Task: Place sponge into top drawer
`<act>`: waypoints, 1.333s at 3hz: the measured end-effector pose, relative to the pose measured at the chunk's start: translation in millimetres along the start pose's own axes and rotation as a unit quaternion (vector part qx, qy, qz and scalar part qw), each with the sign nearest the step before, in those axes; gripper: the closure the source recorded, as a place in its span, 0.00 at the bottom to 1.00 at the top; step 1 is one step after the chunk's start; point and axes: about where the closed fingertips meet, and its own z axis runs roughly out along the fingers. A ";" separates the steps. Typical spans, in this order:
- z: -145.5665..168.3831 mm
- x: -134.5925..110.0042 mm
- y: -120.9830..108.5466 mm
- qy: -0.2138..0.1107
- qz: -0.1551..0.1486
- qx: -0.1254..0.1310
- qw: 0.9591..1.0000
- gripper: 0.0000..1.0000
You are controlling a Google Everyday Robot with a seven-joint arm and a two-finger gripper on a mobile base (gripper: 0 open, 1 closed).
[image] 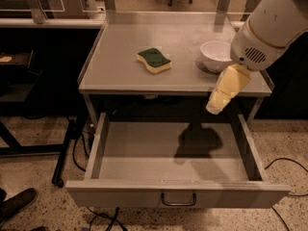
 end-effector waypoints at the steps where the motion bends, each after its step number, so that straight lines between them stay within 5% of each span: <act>1: 65.5 -45.7 -36.3 -0.024 0.019 0.005 1.000 0.00; 2: 65.2 -46.3 -35.7 -0.027 0.021 0.005 0.999 0.00; 4: 100.8 -95.8 -63.4 -0.053 0.070 0.010 0.996 0.00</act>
Offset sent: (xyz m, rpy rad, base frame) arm 0.1067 0.0460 -0.0587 0.0468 -0.0256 -0.0429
